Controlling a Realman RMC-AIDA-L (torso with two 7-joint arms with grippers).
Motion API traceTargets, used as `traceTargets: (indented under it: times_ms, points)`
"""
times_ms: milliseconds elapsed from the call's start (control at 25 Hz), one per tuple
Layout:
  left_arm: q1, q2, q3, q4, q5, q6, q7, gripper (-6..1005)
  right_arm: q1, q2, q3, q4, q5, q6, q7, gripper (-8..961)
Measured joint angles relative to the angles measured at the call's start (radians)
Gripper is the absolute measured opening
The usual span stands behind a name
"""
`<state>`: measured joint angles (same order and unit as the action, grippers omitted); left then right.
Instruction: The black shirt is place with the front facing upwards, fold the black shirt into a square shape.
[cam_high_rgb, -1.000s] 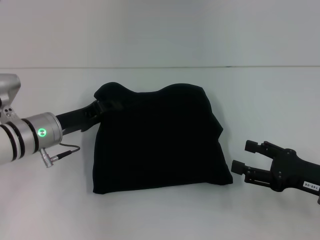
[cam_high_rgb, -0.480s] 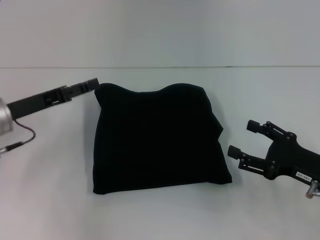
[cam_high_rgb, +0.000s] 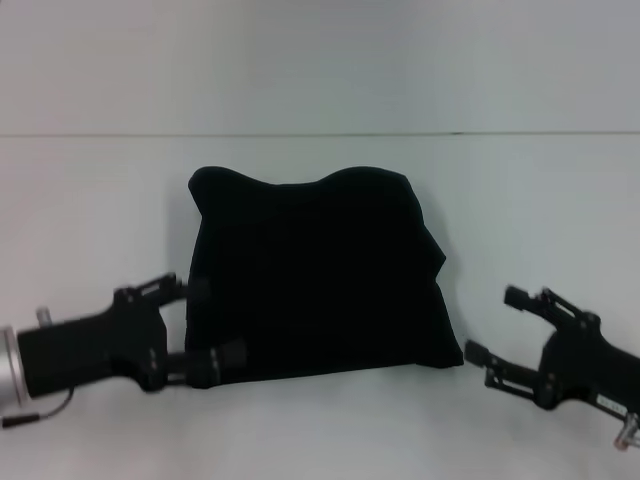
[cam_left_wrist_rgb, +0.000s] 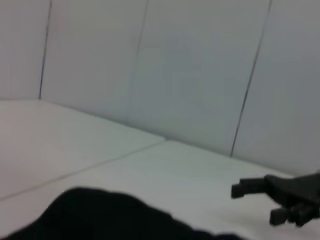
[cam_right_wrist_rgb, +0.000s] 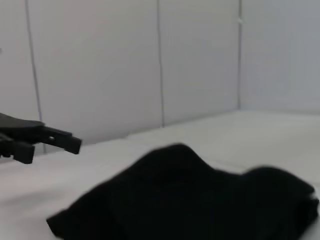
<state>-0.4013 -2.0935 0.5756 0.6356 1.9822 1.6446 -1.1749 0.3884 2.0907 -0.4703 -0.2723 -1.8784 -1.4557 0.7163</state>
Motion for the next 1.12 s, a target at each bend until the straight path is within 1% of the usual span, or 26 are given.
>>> traceTargets:
  times_ms: [120,160,240,440,720,880,1120]
  points:
    - [0.032,-0.029,-0.005,-0.003,0.010,-0.066,0.038,963,-0.025,0.000,0.000,0.011,-0.001,0.029,-0.011,941]
    - [0.038,-0.034,-0.004,-0.005,0.010,-0.082,0.042,962,-0.029,0.000,0.000,0.013,0.000,0.034,-0.015,942]
    - [0.042,-0.038,-0.001,-0.010,0.011,-0.101,0.044,961,-0.032,0.000,0.000,0.014,-0.001,0.037,-0.018,942]
    - [0.042,-0.031,-0.001,-0.038,0.012,-0.123,0.041,961,-0.031,0.000,-0.008,0.014,-0.002,0.037,-0.021,940]
    - [0.046,-0.030,-0.002,-0.040,0.034,-0.178,0.046,961,-0.023,0.000,-0.030,0.016,-0.002,0.046,-0.027,942]
    - [0.047,-0.025,-0.007,-0.040,0.038,-0.181,0.047,961,-0.022,0.000,-0.033,0.016,-0.002,0.047,-0.028,942]
    - [0.046,-0.024,-0.008,-0.040,0.032,-0.173,0.047,961,-0.022,0.000,-0.033,0.016,-0.002,0.047,-0.028,942]
